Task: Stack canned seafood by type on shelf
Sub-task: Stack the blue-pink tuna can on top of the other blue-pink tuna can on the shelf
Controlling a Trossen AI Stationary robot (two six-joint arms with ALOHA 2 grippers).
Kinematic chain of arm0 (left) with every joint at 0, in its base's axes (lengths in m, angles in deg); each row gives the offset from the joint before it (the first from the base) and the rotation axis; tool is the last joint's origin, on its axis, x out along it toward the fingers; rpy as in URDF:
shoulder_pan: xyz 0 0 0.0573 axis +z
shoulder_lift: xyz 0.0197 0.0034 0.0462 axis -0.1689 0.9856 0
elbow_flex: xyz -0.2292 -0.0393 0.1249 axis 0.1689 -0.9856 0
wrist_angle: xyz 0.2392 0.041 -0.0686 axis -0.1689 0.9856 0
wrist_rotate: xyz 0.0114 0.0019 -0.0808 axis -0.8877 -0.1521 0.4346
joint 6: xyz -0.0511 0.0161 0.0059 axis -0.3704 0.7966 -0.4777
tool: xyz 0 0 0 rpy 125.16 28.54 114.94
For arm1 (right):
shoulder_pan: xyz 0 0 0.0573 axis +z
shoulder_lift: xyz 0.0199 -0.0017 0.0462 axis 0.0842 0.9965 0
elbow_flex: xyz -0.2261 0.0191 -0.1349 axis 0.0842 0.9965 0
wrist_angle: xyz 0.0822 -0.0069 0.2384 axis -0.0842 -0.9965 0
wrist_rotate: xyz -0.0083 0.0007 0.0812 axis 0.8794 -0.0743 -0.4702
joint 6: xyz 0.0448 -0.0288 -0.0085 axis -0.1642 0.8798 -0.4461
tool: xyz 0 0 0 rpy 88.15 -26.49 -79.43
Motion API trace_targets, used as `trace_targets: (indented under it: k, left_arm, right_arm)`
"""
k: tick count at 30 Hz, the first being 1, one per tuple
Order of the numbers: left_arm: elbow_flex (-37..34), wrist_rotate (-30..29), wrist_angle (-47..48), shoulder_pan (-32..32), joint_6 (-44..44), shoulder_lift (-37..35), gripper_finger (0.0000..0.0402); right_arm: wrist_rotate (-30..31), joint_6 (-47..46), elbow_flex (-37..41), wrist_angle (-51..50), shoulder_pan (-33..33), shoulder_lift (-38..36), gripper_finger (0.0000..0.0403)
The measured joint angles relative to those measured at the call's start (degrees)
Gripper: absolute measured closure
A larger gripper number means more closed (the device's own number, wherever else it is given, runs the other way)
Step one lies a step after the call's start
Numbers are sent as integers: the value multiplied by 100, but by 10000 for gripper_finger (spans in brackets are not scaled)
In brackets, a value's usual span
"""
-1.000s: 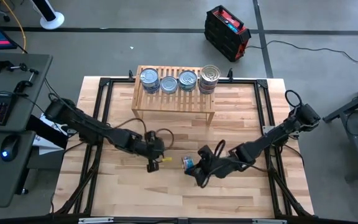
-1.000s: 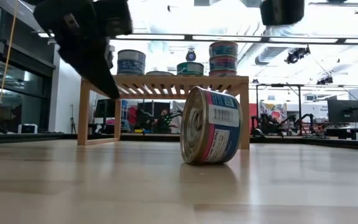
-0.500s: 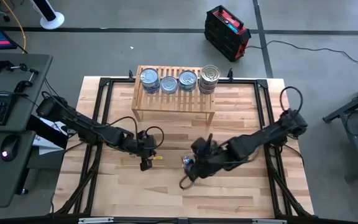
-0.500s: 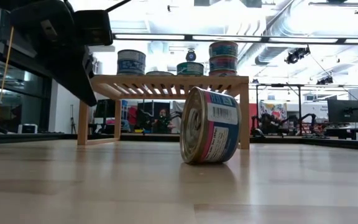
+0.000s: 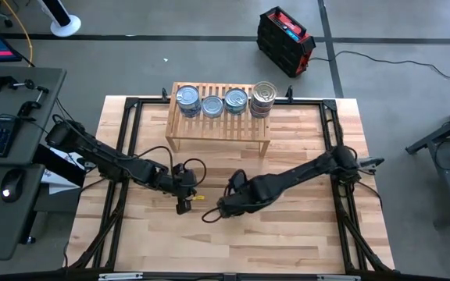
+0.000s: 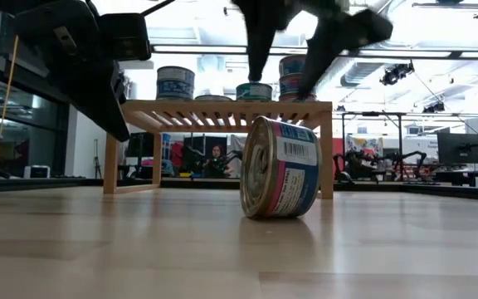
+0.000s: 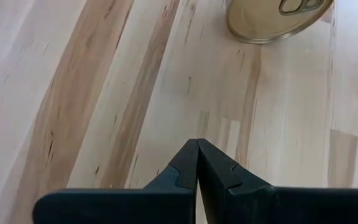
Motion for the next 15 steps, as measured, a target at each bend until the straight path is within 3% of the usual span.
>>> trace_targets:
  k: [15]
  left_arm:
    - [0,11,17,0,-164,1,402]
  right_arm:
    - [-36,-465,2,-61,-121,393,173]
